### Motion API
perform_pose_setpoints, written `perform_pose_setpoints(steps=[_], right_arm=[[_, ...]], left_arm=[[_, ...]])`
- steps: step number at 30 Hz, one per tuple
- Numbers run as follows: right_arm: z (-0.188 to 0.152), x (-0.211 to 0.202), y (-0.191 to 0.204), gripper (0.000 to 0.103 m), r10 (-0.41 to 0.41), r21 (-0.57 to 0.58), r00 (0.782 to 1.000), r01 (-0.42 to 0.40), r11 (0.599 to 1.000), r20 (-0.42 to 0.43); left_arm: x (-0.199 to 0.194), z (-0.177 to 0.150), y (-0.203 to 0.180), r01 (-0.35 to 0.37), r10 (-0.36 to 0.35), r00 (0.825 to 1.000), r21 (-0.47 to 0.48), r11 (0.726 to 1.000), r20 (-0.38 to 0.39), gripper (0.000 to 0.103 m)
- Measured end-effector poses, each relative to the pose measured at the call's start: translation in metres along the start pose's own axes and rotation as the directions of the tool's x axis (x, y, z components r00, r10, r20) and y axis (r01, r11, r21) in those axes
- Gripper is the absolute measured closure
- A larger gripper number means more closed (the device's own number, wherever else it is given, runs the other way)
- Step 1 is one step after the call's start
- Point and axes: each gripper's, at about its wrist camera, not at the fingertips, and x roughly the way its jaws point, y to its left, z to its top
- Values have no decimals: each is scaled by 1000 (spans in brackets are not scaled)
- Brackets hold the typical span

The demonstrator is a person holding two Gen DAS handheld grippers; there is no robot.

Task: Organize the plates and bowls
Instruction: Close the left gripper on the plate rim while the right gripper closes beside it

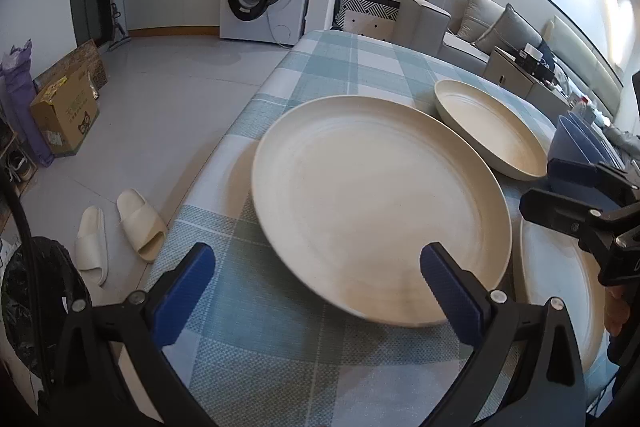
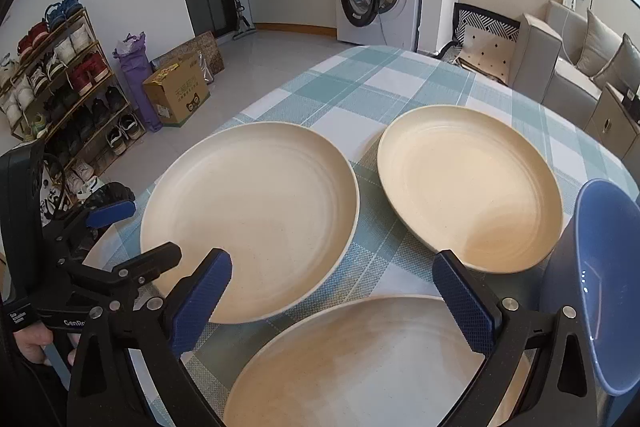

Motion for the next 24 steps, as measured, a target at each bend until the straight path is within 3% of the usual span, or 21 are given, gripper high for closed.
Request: perform_pose_setpoints(steps=[4,9,24], right_arm=[[2,9,-2,1,12,11,1000,-12,1000,-20],[3,19,-2,18,33,14,997,-32,999,-64],[7,41,-4,24,48,20,991,-46,999,-122]], left_arm=[[0,0,7,0,0,1000,-23,1000,1,1],[2,-2,10,-8,9,1000,-28,1000,1,2],[8,-2,13,12,-13,1000,-34,999,-21,12]])
